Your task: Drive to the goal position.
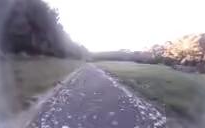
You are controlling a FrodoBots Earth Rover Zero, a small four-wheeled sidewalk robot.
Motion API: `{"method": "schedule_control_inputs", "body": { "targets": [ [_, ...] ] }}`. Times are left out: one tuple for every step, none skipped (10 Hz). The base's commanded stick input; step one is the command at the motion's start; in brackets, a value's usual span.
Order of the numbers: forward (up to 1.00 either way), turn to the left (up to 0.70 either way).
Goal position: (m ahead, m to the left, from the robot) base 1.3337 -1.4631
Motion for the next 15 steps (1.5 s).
{"method": "schedule_control_inputs", "body": {
  "targets": [
    [1.00, 0.37],
    [1.00, 0.36],
    [1.00, 0.00],
    [1.00, 0.00],
    [1.00, 0.00],
    [1.00, 0.00],
    [1.00, 0.00],
    [1.00, 0.00],
    [1.00, 0.00],
    [1.00, 0.00],
    [1.00, 0.00],
    [1.00, 0.00],
    [1.00, 0.00],
    [1.00, 0.00],
    [1.00, 0.00]
  ]
}}
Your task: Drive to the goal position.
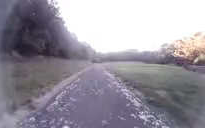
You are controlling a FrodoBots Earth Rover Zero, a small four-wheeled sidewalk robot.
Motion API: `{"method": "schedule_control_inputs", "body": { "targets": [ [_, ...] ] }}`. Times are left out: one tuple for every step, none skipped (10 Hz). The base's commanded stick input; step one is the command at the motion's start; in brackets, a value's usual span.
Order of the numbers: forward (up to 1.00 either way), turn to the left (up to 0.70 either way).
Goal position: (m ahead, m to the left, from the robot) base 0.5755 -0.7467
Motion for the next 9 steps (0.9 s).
{"method": "schedule_control_inputs", "body": {
  "targets": [
    [1.00, 0.00],
    [1.00, 0.00],
    [1.00, 0.00],
    [1.00, 0.00],
    [1.00, 0.00],
    [1.00, 0.00],
    [1.00, 0.00],
    [1.00, 0.00],
    [1.00, 0.00]
  ]
}}
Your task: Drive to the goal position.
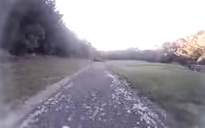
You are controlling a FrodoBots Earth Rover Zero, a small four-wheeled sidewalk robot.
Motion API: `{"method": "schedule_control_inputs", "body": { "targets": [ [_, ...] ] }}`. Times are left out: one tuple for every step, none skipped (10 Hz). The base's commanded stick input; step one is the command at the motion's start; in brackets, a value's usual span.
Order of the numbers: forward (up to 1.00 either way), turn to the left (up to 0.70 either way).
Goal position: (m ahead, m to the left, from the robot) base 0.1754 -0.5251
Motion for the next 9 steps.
{"method": "schedule_control_inputs", "body": {
  "targets": [
    [1.00, 0.00],
    [1.00, 0.00],
    [1.00, 0.00],
    [1.00, 0.00],
    [1.00, 0.00],
    [1.00, 0.00],
    [1.00, 0.00],
    [1.00, 0.00],
    [1.00, 0.00]
  ]
}}
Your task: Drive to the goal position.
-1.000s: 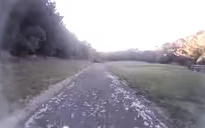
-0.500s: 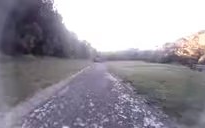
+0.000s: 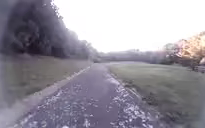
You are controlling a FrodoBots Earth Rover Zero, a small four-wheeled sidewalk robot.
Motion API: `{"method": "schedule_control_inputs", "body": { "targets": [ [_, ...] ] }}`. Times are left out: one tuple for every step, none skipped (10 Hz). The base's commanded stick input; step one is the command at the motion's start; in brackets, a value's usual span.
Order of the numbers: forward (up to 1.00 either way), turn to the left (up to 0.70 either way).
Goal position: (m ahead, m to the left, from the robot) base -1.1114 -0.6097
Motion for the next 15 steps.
{"method": "schedule_control_inputs", "body": {
  "targets": [
    [1.00, 0.00],
    [1.00, 0.00],
    [1.00, 0.29],
    [1.00, 0.32],
    [1.00, 0.36],
    [1.00, 0.37],
    [1.00, 0.37],
    [1.00, 0.37],
    [1.00, 0.37],
    [1.00, 0.02],
    [1.00, 0.01],
    [1.00, 0.00],
    [1.00, 0.00],
    [1.00, 0.00],
    [1.00, 0.00]
  ]
}}
